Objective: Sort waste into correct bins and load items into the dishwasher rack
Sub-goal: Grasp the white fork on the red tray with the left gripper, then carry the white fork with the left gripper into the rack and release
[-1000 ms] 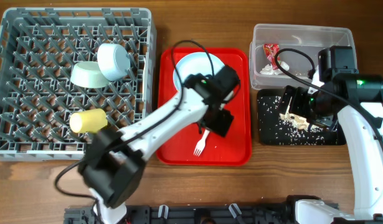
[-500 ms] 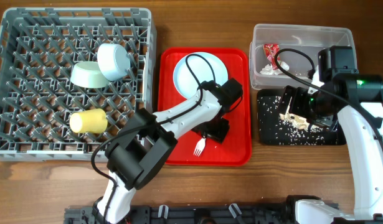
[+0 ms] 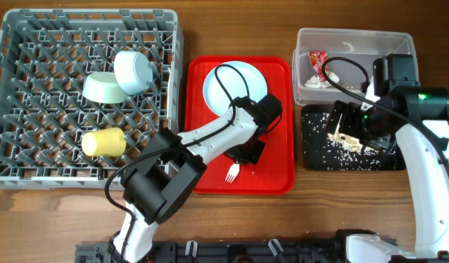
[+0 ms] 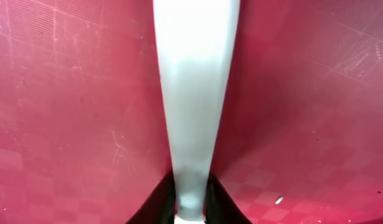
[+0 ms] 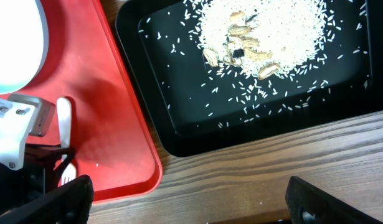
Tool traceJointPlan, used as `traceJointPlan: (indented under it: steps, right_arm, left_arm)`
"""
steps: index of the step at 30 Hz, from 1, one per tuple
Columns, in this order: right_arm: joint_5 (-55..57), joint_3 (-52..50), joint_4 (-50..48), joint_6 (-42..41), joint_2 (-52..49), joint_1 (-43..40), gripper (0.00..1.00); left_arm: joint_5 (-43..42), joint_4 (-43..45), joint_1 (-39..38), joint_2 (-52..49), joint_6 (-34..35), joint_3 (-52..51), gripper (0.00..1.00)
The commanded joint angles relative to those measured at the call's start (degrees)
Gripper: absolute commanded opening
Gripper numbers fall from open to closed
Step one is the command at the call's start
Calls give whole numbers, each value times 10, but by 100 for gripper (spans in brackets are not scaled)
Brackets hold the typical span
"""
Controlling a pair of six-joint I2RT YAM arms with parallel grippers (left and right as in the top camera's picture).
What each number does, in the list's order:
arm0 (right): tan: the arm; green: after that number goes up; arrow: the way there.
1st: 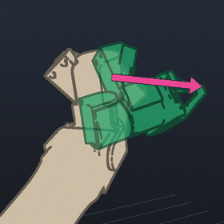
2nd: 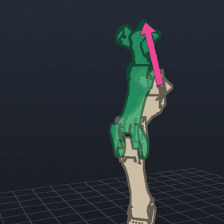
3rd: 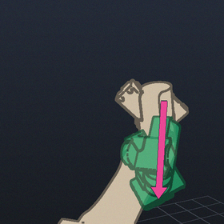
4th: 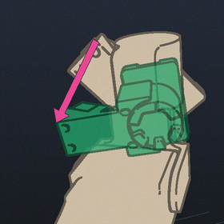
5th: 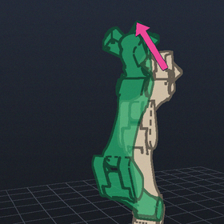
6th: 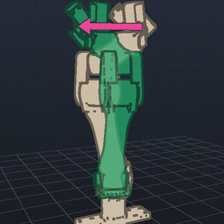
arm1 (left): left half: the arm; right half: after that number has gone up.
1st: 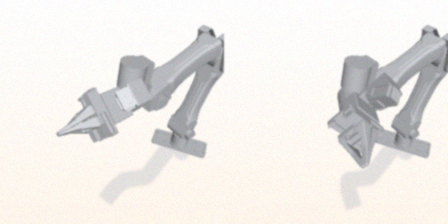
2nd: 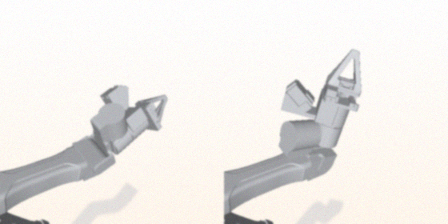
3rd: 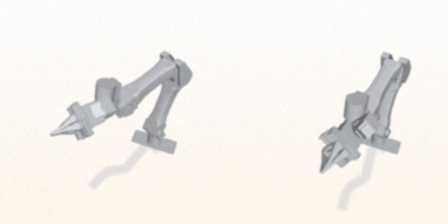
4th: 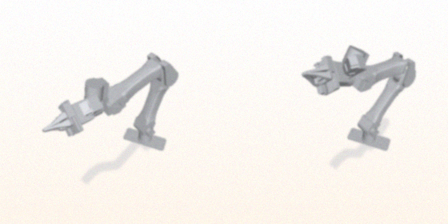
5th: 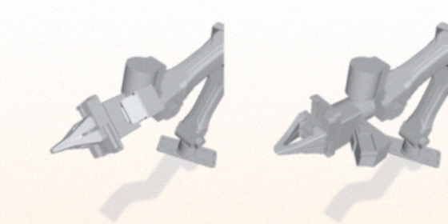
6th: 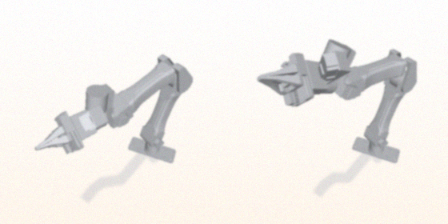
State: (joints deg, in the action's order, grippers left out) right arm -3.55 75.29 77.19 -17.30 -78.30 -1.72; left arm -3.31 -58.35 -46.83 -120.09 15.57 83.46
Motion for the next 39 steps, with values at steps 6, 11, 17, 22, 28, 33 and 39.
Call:
traceJointPlan:
  steps: [6, 11, 17, 22, 28, 33, 39]
  right_arm:
    - [10, 11, 2, 8, 9, -2, 100]
    - [10, 11, 2, 22, 9, -2, 100]
    - [10, 11, 2, 22, 9, -2, 100]
    - [10, 11, 2, 21, 9, -2, 100]
    - [10, 11, 2, 21, 9, -2, 100]
    - [10, 11, 2, 21, 9, -2, 100]
    - [10, 11, 2, 21, 9, -2, 100]
  left_arm:
    - [-6, -7, -1, 10, -1, -17, 6]
    - [39, -26, 25, 127, -1, -5, 4]
    - [53, -32, 187, 285, -1, -5, 4]
    - [-18, -26, 249, 284, -1, -7, 16]
    - [-18, 25, 158, 182, -32, -11, 43]
    - [-18, 78, 114, 87, -49, -11, 51]
    - [-9, 111, 109, 40, -64, -11, 58]
